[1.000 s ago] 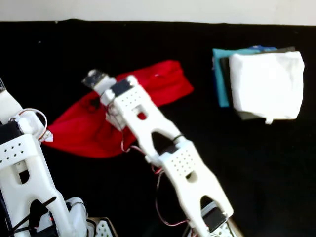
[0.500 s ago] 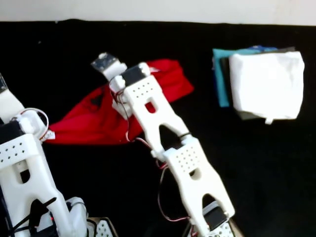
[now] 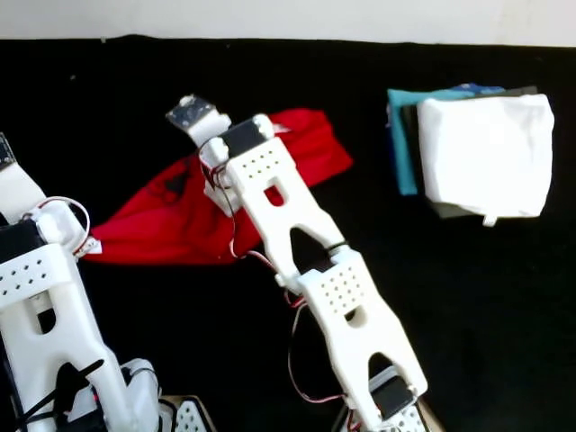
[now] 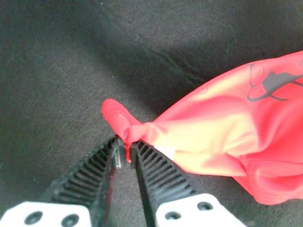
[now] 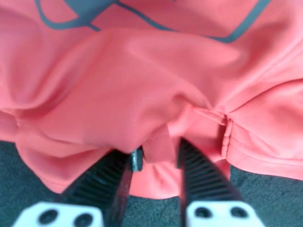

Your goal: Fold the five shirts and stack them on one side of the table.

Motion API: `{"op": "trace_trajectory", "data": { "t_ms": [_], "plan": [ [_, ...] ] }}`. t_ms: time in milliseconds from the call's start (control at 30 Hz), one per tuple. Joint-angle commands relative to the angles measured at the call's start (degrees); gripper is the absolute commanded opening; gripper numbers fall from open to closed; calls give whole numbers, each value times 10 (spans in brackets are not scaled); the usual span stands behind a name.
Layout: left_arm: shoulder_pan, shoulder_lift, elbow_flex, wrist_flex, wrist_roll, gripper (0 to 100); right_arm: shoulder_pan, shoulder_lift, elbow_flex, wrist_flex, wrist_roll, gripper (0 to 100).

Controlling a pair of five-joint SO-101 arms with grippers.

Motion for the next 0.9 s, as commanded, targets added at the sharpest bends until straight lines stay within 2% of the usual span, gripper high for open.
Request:
{"op": "trace_trajectory", "data": {
  "t_ms": [0,167,367,567,733,867],
  "plan": [
    [7,-7,-2,-6,-7,8,12,-3,-26,-7,-6,119],
    [7,-7,-2,-6,-7,8,12,-3,-26,-10,-6,2],
    [7,-7,-2,-5,-7,8,16,-18,-43,-1,-6,5],
    [7,-7,34,-4,-7,8,47,-78,-157,58,-9,5],
    [51,-12,71,0,-7,8,98,-142,-179,58,-9,5],
    [84,-12,4,55,-5,8,129,-200,-182,58,-9,5]
  ]
}}
